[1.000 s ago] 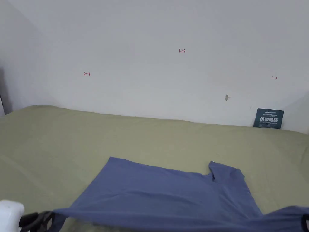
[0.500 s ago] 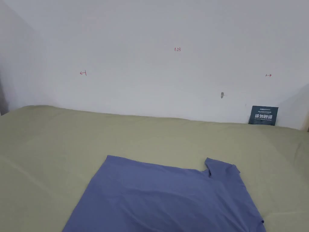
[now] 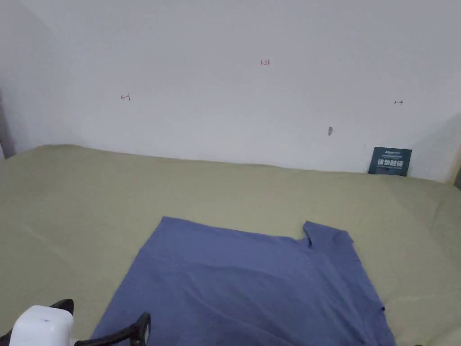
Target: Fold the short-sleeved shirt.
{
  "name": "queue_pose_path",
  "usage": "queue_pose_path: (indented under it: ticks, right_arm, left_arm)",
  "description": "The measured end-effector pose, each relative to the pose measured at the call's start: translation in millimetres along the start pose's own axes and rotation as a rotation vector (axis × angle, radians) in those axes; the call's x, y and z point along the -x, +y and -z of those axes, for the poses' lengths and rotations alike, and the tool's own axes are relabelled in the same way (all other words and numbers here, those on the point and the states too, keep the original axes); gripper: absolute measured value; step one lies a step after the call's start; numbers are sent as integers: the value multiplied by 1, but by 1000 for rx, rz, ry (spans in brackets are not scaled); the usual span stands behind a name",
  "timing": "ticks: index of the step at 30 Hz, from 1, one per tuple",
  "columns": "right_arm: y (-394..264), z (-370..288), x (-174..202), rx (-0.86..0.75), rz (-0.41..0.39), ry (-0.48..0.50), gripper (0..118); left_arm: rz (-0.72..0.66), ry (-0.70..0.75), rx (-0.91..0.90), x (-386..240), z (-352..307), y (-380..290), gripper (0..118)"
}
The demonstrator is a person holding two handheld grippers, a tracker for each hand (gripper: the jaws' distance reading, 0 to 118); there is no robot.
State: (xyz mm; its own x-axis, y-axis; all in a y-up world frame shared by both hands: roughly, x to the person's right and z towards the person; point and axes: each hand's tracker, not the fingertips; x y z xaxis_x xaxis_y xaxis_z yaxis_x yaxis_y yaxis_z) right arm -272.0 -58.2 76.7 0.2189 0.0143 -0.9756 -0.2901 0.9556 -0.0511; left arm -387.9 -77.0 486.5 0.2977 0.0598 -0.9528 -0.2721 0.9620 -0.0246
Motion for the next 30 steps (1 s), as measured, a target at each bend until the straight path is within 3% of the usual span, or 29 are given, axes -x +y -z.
queue_pose_path:
  ticks: [2, 3, 4, 5, 6, 11, 17, 30]
  right_arm:
    - [-8, -3, 6, 11, -23, 16, 67]
    - [-11, -5, 9, 26, -35, 20, 39]
    - [-15, -6, 13, 41, -47, 18, 4]
    - [-20, -7, 16, 50, -61, 10, 2]
    - [-28, -8, 17, 52, -67, 0, 0]
    - [-39, -15, 18, 79, -32, 26, 0]
    - [-37, -14, 13, 88, -4, 27, 0]
    - [-31, 4, 5, 92, -10, 9, 0]
  left_arm:
    - [11, -7, 12, -5, -6, -4, 102]
    - [23, 11, 27, -8, -9, -6, 87]
    - [27, 11, 34, -9, -11, -9, 47]
    - [29, 14, 37, -8, -15, -11, 10]
    - [35, 22, 55, -8, -16, -14, 1]
    - [-42, 60, 119, 13, -23, -26, 0]
    - [-41, 105, 138, 29, -26, -31, 0]
    - [-36, 126, 174, 62, 18, -21, 0]
